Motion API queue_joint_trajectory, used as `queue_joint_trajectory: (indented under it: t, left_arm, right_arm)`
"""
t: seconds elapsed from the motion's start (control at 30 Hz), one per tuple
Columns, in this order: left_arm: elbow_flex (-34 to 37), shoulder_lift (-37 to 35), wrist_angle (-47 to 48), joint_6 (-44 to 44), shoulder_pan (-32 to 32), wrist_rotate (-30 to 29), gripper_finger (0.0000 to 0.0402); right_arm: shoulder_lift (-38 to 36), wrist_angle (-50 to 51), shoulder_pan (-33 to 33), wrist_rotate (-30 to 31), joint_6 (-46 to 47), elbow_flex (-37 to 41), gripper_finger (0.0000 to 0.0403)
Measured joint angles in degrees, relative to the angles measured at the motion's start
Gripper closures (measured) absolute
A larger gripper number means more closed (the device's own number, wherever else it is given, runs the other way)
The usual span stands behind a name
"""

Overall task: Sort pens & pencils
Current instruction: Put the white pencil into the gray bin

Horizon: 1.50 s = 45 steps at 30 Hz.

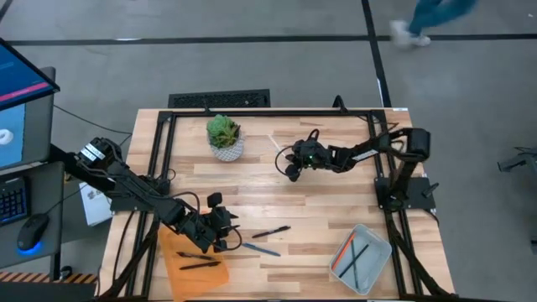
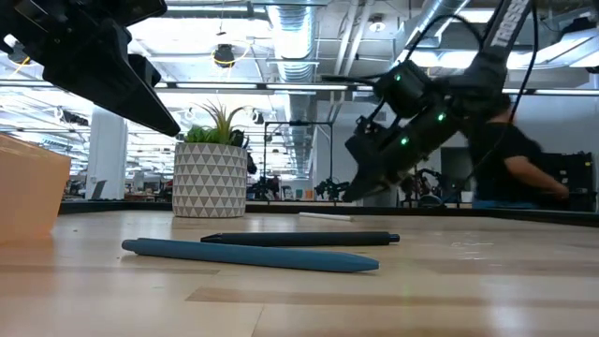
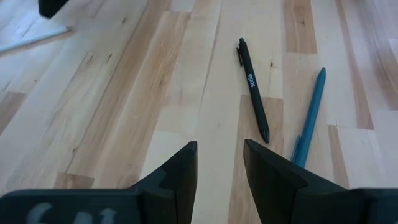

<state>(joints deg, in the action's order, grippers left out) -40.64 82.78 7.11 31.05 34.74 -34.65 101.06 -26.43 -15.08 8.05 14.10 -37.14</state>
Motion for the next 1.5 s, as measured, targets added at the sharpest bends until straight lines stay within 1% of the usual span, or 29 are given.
queue_joint_trajectory:
  t: [0.27,0.37,0.5,0.67,0.77,0.83,1.0,1.13,1.33,1.43,1.5]
  left_arm:
    - [0.0,0.0,0.0,0.0,0.0,0.0,0.0278]
    - [0.0,0.0,0.0,0.0,0.0,0.0,0.0278]
    - [0.0,0.0,-0.4,0.0,0.0,-0.1,0.0278]
    - [0.0,0.0,-0.6,-1.2,0.0,-0.1,0.0278]
    - [0.0,0.0,-0.5,-1.9,0.0,0.0,0.0278]
    - [0.0,0.0,-0.5,-1.9,0.0,0.1,0.0278]
    - [0.0,0.0,-0.5,-1.9,0.0,0.4,0.0278]
    - [0.0,0.0,-0.4,-1.7,0.0,0.9,0.0278]
    - [0.0,0.0,-0.4,-1.4,0.0,1.0,0.0278]
    - [0.0,0.0,-0.5,-1.4,0.0,1.0,0.0278]
    - [0.0,0.0,-0.5,-1.4,0.0,1.0,0.0278]
  right_arm:
    - [-11.8,13.4,4.4,0.7,2.4,0.0,0.0390]
    - [-14.2,15.3,4.7,2.2,4.3,0.0,0.0380]
    - [-14.4,15.5,3.5,2.6,6.9,-0.1,0.0355]
    - [-10.8,14.0,0.8,2.8,9.5,0.0,0.0324]
    - [-7.2,13.0,-0.2,2.7,10.4,-0.9,0.0302]
    - [-5.0,13.7,-0.5,2.5,11.8,-1.4,0.0285]
    - [-0.6,13.4,0.0,2.5,11.6,-4.1,0.0241]
    - [0.7,13.4,0.2,5.6,12.5,-5.3,0.0215]
    - [2.0,13.5,-0.1,9.2,12.9,-5.9,0.0190]
    - [2.9,14.5,-0.1,10.1,13.0,-5.8,0.0188]
    - [4.1,13.3,0.0,10.2,13.7,-6.0,0.0190]
